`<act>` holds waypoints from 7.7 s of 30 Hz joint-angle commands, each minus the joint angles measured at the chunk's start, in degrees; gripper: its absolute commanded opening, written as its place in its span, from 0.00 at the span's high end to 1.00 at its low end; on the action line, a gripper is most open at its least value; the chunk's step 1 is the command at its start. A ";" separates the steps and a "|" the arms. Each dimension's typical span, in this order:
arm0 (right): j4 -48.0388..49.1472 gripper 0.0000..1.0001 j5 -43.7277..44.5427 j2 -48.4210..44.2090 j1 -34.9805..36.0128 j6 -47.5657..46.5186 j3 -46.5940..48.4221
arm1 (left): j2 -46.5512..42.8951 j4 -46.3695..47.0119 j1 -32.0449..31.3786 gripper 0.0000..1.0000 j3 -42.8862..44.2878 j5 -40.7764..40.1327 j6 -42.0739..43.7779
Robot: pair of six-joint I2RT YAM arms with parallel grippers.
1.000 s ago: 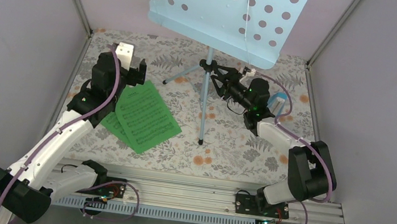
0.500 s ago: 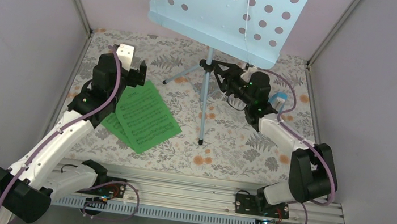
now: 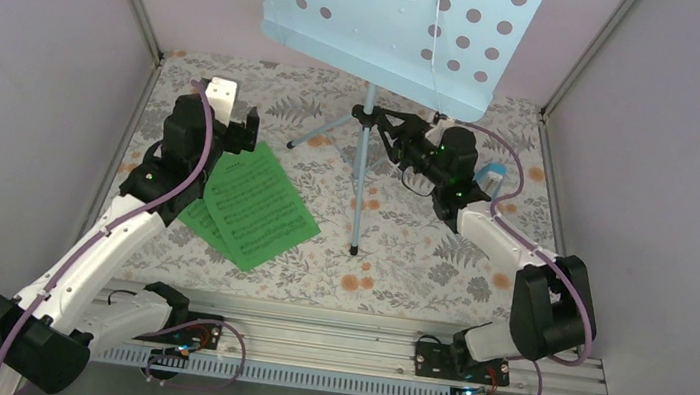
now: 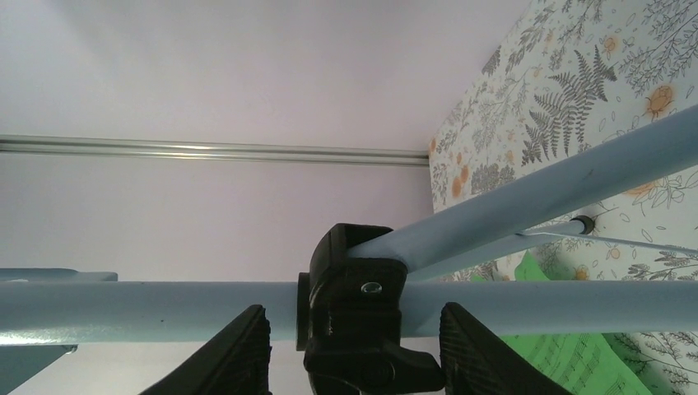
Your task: Pack up the instrument practice props
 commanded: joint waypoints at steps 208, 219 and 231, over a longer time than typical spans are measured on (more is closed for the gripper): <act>-7.83 0.41 5.48 -15.49 3.71 10.61 -7.15 | 26.03 20.98 -16.83 0.55 -1.68 37.62 -7.90; -4.31 0.42 4.11 -12.61 3.39 12.95 -6.01 | 25.79 21.11 -16.78 0.57 -2.03 37.63 -7.91; -4.39 0.57 4.27 -9.53 3.32 13.35 -3.62 | 26.02 21.26 -16.85 0.57 -1.94 37.71 -8.07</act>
